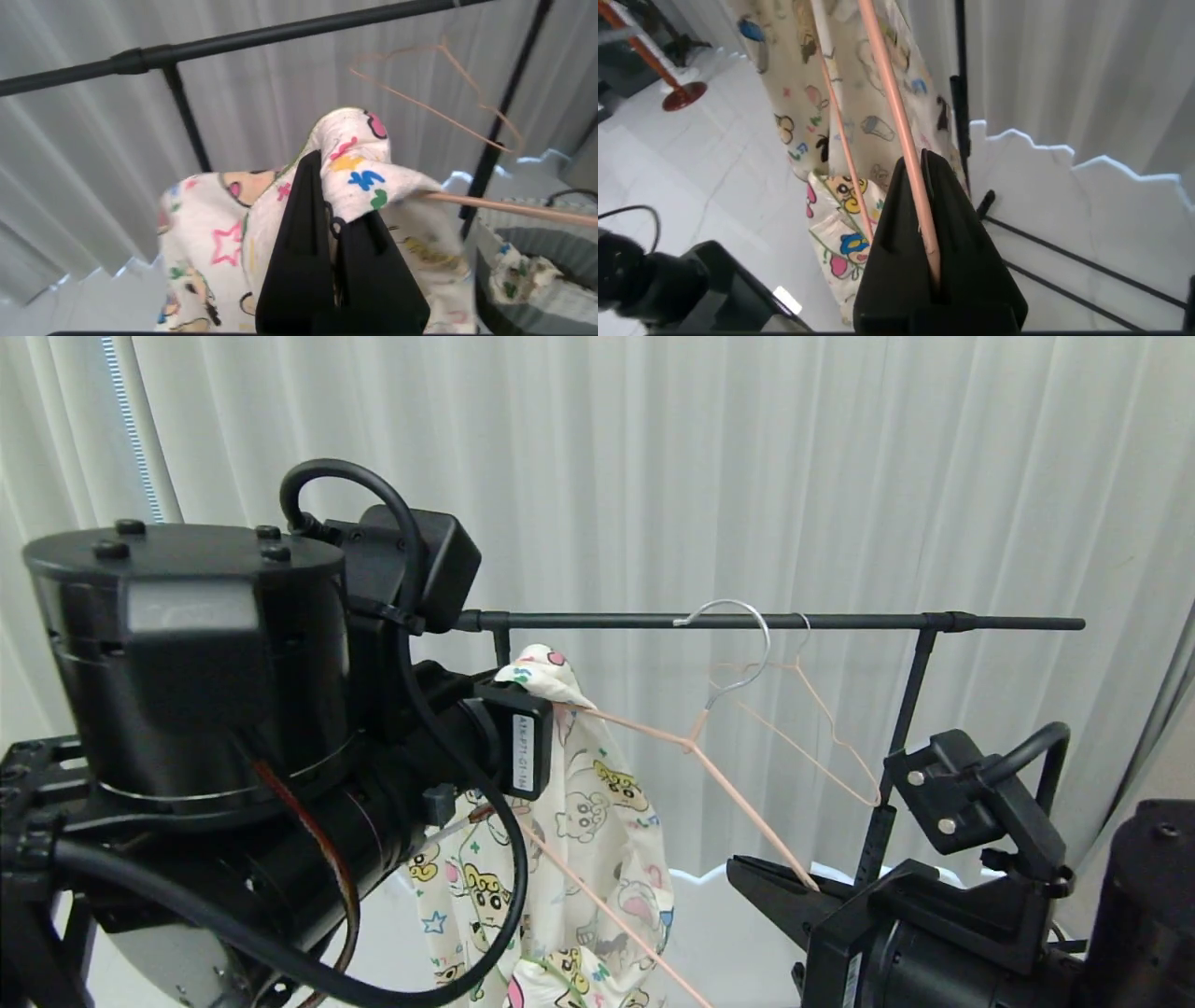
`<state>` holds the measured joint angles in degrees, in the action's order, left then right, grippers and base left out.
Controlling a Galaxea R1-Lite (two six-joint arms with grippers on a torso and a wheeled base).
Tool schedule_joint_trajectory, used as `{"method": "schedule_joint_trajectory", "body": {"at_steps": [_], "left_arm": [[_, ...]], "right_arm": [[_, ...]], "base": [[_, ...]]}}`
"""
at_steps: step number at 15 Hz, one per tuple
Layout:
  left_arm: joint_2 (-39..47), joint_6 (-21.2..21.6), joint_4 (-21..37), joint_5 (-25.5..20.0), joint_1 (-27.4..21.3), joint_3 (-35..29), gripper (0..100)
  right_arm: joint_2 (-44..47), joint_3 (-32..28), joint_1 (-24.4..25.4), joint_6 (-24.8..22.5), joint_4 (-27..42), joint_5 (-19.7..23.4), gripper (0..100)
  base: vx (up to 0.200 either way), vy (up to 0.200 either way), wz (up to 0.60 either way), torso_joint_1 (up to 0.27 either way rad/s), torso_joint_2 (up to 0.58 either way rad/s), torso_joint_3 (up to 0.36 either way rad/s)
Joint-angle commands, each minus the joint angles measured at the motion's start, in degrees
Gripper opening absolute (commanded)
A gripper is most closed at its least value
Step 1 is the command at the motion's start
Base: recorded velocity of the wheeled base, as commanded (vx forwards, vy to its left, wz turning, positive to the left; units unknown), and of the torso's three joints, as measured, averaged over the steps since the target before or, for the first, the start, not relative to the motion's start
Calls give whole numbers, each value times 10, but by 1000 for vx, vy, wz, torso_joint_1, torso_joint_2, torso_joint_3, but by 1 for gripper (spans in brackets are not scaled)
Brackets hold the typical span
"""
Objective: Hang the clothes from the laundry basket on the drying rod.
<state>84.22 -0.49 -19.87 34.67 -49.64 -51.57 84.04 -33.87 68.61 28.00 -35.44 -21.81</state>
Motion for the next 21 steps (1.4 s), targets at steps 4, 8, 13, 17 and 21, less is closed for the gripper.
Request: {"method": "schedule_joint_trajectory", "body": {"at_steps": [4,8,13,17,21], "left_arm": [[-6,-3,-1,0,17,-1,0],[-6,-17,-1,0,-52,-17,0],[-6,-17,-1,0,-85,-42,0],[-7,-17,-1,0,-90,-41,0],[-13,-17,5,0,-100,-34,0]], "right_arm": [[-16,-2,0,-22,-26,-12,0],[15,-21,0,-29,-53,-12,0],[58,-50,0,-34,-84,-13,0],[69,-59,-1,-37,-86,-14,0],[83,-74,-2,-39,-87,-14,0]], "base": [[0,0,0,0,0,0],[0,0,0,0,0,0],[0,0,0,0,0,0],[0,0,0,0,0,0],[0,0,0,0,0,0]]}}
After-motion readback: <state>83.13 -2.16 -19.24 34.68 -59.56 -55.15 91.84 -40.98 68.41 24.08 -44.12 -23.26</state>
